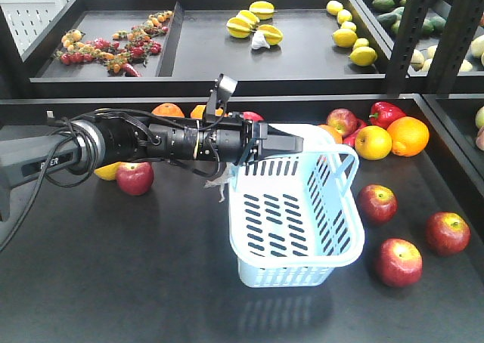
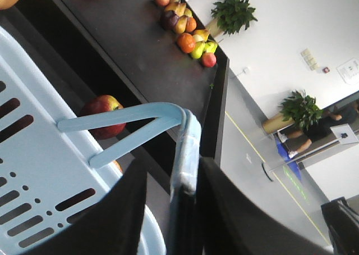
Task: Pick three apples into basket with both arms
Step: 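Lower the light blue basket onto the table with the left gripper, then open the left gripper and withdraw it from the basket handle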
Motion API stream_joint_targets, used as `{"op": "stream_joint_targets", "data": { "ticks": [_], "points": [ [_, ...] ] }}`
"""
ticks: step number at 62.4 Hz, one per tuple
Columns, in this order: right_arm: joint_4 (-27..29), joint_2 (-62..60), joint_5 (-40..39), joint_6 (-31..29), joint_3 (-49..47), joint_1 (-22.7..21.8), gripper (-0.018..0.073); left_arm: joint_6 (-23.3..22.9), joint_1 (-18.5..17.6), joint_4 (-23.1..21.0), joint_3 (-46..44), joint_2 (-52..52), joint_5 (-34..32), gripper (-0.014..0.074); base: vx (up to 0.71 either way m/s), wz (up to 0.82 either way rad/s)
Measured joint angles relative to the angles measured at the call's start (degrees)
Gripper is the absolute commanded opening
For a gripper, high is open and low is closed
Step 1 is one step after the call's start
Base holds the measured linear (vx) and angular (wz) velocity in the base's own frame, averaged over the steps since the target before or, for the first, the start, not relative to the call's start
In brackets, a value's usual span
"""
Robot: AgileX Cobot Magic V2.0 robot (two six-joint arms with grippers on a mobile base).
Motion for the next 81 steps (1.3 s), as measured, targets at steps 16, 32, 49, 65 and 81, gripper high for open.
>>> {"op": "stream_joint_targets", "data": {
  "ticks": [16, 32, 49, 65, 81],
  "points": [
    [0.0, 0.0, 0.0, 0.0, 0.0, 0.0, -0.0003, 0.2, 0.0, 0.0, 0.0, 0.0, -0.1, 0.0524, 0.0, 0.0],
    [0.0, 0.0, 0.0, 0.0, 0.0, 0.0, -0.0003, 0.2, 0.0, -0.8, -0.2, 0.0, -0.2, 0.0616, 0.0, 0.0],
    [0.0, 0.0, 0.0, 0.0, 0.0, 0.0, -0.0003, -0.1, 1.3, -1.1, -0.2, 0.0, -0.2, 0.054, 0.0, 0.0],
    [0.0, 0.0, 0.0, 0.0, 0.0, 0.0, -0.0003, -2.5, 4.6, -1.1, -0.2, -1.1, -5.8, 0.0356, 0.0, 0.0],
    [0.0, 0.0, 0.0, 0.0, 0.0, 0.0, -0.0003, -4.7, 8.5, 3.1, -0.2, -5.3, -10.3, -0.001, 0.0, 0.0]
  ]
}}
